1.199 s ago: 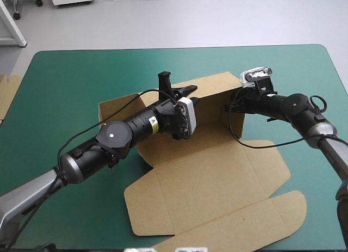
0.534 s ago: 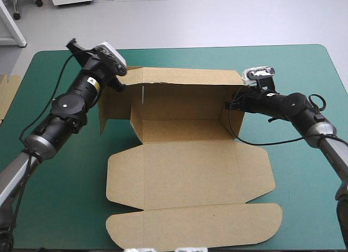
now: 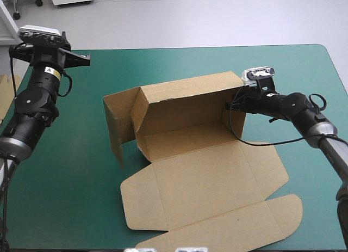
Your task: Fold the box
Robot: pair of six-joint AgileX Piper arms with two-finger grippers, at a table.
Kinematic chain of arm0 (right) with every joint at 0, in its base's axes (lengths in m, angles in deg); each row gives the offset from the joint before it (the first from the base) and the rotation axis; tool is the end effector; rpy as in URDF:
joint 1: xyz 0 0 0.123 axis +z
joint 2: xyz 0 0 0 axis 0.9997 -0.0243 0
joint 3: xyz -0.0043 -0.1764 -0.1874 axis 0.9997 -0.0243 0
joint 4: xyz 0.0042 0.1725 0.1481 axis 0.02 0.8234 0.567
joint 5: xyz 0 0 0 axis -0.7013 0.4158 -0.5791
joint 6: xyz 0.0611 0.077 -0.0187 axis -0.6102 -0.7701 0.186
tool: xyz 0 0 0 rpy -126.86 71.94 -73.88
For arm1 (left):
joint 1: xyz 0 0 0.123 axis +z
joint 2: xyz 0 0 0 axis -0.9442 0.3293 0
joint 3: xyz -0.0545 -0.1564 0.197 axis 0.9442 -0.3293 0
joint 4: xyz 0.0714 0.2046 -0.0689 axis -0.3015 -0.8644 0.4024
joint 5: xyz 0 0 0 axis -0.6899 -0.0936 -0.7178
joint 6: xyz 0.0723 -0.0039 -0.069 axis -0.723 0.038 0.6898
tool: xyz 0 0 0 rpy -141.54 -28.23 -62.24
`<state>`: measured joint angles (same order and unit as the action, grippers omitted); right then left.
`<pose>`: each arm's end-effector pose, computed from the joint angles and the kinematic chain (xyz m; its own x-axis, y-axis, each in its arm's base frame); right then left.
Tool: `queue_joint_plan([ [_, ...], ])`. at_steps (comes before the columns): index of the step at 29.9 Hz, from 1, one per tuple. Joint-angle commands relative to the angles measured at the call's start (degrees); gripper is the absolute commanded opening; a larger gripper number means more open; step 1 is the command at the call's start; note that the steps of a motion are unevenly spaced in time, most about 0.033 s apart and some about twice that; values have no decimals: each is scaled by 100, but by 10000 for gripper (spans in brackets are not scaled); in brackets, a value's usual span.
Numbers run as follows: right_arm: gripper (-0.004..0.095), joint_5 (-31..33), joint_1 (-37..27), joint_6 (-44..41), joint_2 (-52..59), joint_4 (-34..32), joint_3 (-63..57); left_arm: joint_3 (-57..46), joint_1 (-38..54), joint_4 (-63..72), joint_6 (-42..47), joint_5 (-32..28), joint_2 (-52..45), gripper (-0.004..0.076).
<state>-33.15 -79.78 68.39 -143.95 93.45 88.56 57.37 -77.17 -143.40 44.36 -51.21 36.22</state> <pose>0.3194 0.0808 0.2627 -0.5935 -0.1043 -0.7980 -0.3950 0.9017 0.1760 0.3080 -0.0149 0.3899 -0.0579 0.2468 -0.9673 -0.0722 0.9654 0.2506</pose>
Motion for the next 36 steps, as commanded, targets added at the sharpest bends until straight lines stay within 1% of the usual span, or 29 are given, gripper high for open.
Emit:
queue_joint_plan([
  [1, -17, 22, -20, -156, 230, 123, 142, 204, 346, 561, 176, -186, -209, 244],
  [8, -17, 67, -20, -453, 230, -35, 142, 194, 1000, 907, 163, -230, -176, 239],
  [12, -17, 95, -20, -685, 230, -365, 142, -8, 1422, 1026, 142, -230, -165, 212],
  [15, -17, 118, -20, -757, 230, -491, 142, -227, 1643, 894, -206, -178, -145, 190],
  [18, -17, 194, -20, -845, 230, -501, 142, -435, 1682, 775, -920, 197, -105, 176],
  [20, -17, 254, -20, -1007, 230, -621, 142, -591, 1682, 775, -1438, 557, -63, 176],
  [22, -17, 348, -20, -1248, 230, -850, 142, -743, 1682, 775, -1629, 827, -38, 176],
  [24, -17, 515, -20, -1551, 230, -1220, 195, -912, 1682, 775, -1668, 1097, -9, 176],
  [28, -17, 878, -31, -2010, 230, -1814, 415, -1185, 1682, 1072, -1871, 1357, 55, 174],
  [31, -17, 1230, -31, -2254, 230, -2126, 719, -1215, 1665, 1825, -2627, 1611, 109, 159],
  [34, -17, 1625, -31, -2413, 230, -2335, 1063, -1215, 1665, 2221, -3179, 1590, 109, 140],
  [36, -17, 1901, -31, -2584, 230, -2564, 1329, -1215, 1665, 2266, -3253, 1555, 109, 130],
])
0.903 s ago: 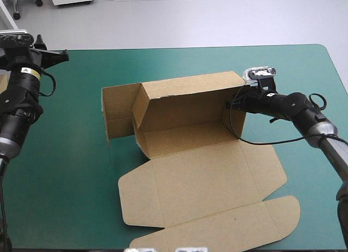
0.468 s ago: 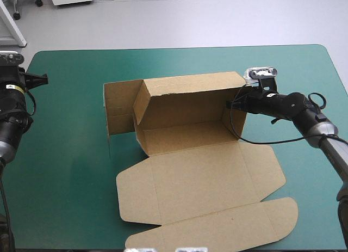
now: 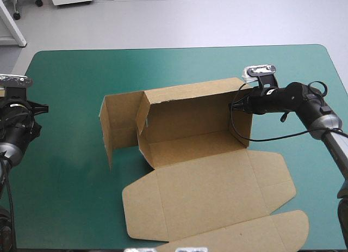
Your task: Fold the box
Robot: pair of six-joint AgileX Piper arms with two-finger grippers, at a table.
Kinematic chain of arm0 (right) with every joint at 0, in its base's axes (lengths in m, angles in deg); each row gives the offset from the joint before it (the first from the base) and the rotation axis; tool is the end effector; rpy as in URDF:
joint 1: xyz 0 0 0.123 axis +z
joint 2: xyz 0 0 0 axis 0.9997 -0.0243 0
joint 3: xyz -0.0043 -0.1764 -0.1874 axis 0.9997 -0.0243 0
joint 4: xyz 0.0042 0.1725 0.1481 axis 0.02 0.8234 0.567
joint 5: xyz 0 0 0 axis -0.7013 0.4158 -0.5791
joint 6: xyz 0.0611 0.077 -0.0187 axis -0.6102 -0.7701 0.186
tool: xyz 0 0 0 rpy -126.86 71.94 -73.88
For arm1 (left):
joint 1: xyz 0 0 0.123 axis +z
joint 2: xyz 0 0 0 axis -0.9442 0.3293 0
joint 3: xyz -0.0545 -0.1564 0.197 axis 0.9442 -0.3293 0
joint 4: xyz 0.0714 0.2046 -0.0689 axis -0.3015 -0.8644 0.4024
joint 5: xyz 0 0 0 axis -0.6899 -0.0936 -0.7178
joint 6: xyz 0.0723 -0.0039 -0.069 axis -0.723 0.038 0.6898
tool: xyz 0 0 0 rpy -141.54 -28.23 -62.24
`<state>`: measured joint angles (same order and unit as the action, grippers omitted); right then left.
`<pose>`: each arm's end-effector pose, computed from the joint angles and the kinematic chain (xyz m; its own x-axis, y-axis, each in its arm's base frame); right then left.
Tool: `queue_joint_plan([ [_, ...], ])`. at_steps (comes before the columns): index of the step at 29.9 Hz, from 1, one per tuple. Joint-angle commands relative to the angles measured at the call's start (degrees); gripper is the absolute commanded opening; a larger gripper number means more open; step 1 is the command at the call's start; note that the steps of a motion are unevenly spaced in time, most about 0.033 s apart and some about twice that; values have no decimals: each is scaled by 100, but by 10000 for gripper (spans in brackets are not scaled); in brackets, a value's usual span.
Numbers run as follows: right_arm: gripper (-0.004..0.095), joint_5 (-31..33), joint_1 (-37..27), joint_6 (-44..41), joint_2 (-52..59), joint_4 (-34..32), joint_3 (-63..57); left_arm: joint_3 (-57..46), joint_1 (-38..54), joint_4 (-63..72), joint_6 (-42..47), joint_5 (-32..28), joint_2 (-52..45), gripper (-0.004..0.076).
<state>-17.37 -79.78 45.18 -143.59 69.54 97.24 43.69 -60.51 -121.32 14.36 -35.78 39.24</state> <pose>0.3123 0.0758 0.2832 -0.7205 -0.1817 -0.6693 -0.3752 0.9137 0.1558 0.2847 0.0943 0.2842 -0.6283 0.1983 -0.7522 -0.3300 0.8077 0.4886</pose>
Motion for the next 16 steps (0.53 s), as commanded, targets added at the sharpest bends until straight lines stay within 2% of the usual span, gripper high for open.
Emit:
queue_joint_plan([
  [1, -17, 485, -42, -372, 195, -327, 591, 152, 0, 119, -333, 12, -193, 120],
  [4, -17, 964, -97, -586, 195, -686, 953, 152, 0, 519, -596, 205, -193, 105],
  [8, -17, 1331, -208, -729, 195, -916, 1390, 152, 0, 1496, -1979, 591, -141, 83],
  [12, -17, 1878, -307, -759, -13, -989, 1918, 152, 0, 2137, -3074, 1375, -1, 53],
  [16, -17, 2693, -307, -852, -460, -1184, 2459, 152, 0, 2361, -3417, 1984, 121, 46],
])
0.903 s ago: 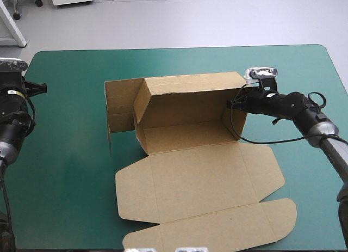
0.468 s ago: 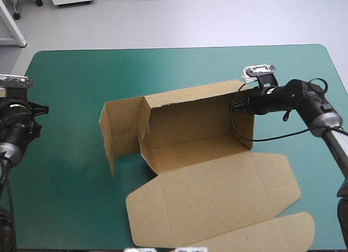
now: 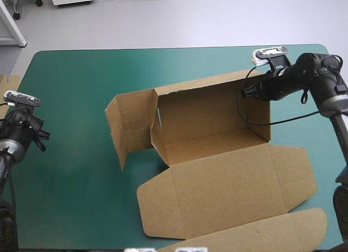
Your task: Fold the box
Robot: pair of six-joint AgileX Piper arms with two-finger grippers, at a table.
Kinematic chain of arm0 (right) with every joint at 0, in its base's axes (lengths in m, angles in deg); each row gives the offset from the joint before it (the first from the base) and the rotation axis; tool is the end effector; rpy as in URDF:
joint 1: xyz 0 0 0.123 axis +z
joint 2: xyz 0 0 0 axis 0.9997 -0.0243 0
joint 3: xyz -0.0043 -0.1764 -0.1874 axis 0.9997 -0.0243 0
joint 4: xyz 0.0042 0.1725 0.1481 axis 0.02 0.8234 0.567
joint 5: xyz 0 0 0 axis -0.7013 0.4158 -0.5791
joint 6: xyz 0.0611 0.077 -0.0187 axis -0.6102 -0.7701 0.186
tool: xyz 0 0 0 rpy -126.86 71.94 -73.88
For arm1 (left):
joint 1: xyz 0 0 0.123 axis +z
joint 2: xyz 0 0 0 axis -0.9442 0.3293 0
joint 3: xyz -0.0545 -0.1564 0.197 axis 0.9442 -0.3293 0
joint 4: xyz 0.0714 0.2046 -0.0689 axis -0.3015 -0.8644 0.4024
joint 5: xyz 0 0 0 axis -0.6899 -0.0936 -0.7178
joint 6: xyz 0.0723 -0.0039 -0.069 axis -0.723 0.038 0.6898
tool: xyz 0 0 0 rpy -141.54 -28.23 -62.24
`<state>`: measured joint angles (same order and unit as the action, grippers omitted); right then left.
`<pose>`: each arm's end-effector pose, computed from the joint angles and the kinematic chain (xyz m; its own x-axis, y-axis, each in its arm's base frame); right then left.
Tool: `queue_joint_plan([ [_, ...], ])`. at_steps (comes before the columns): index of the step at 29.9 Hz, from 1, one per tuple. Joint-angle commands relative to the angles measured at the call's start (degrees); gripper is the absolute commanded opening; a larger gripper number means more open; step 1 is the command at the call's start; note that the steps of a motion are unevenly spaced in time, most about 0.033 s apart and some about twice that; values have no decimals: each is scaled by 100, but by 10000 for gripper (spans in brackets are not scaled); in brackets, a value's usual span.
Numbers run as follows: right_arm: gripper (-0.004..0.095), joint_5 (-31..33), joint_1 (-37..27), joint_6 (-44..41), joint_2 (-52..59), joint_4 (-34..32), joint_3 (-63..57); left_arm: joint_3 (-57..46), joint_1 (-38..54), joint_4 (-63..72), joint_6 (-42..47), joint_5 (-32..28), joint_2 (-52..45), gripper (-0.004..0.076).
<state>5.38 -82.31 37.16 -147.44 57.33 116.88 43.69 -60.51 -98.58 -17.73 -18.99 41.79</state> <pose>0.3195 0.0549 0.3323 -0.7957 -0.2554 -0.5492 -0.3500 0.9339 0.0729 0.2632 0.0987 0.2480 -0.9099 0.1677 -0.3795 -0.1031 0.7947 0.5982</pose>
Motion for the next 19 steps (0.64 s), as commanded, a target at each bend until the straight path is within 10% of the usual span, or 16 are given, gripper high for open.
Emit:
queue_joint_plan([
  [1, -17, 552, -55, -55, -168, 37, 605, 152, 0, 146, -208, 305, -134, 46],
  [19, -17, 870, -55, -362, -1601, 99, 2473, 631, 0, 1401, -711, 617, -134, 6],
])
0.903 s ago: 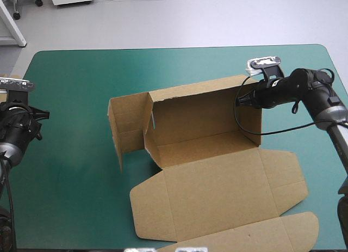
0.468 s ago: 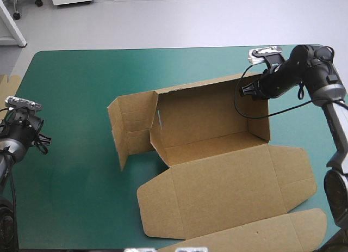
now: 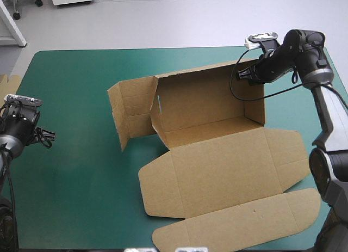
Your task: Fold the box
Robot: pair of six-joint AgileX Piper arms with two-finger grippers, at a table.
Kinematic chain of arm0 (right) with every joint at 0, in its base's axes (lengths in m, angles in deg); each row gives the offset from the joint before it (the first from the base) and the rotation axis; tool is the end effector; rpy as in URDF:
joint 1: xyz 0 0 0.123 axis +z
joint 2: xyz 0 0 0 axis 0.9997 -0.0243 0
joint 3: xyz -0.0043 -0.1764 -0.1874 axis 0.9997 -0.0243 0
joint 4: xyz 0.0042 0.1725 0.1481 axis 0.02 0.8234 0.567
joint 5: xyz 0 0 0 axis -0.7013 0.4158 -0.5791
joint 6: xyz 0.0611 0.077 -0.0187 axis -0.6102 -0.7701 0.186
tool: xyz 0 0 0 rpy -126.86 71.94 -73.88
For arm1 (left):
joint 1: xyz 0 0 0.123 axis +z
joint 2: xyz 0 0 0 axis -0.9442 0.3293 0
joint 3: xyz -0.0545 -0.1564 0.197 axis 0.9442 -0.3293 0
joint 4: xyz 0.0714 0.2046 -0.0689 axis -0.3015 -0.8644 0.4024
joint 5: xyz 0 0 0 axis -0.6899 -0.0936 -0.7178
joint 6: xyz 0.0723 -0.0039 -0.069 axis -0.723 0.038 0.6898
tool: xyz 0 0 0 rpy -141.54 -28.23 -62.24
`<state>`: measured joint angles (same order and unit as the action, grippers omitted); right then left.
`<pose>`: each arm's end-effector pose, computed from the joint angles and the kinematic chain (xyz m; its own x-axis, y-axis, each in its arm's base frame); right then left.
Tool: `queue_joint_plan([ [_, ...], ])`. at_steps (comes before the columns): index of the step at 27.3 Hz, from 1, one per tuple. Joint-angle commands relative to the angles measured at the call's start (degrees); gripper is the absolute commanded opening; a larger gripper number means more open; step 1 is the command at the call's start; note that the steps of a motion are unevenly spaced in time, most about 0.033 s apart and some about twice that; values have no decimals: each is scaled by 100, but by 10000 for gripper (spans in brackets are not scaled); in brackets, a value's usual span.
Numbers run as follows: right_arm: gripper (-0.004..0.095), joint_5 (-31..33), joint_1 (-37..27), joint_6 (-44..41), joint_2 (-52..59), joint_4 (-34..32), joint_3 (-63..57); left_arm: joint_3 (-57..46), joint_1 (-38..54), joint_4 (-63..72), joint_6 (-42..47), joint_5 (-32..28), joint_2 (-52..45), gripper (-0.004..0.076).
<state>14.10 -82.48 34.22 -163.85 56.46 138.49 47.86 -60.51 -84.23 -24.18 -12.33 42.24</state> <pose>0.3787 0.0602 0.3254 -0.8354 -0.2425 -0.4933 -0.3290 0.9395 0.0952 0.2613 0.0893 0.2514 -0.9346 0.0410 -0.3532 -0.1360 0.8766 0.4617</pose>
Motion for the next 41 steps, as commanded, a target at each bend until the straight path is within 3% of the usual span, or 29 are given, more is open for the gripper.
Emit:
queue_joint_plan([
  [1, -17, -2, -37, -69, -42, 186, 329, 220, 0, -19, -66, -49, -179, 6],
  [10, 38, -2, -37, -69, -321, 201, 339, 220, 0, 108, -93, -86, -179, 6],
  [17, 382, -97, -37, -109, -423, 247, 339, 220, 0, 306, -233, -76, -179, 6],
  [19, 431, -158, -37, -148, -463, 273, 339, 220, 0, 396, -290, -76, -179, 6],
  [25, 432, -305, -37, -148, -477, 276, 442, 220, 0, 489, -340, -76, -179, 6],
  [41, 431, 0, -37, -181, 210, -50, 905, 220, 0, 651, -365, -65, -179, 6],
])
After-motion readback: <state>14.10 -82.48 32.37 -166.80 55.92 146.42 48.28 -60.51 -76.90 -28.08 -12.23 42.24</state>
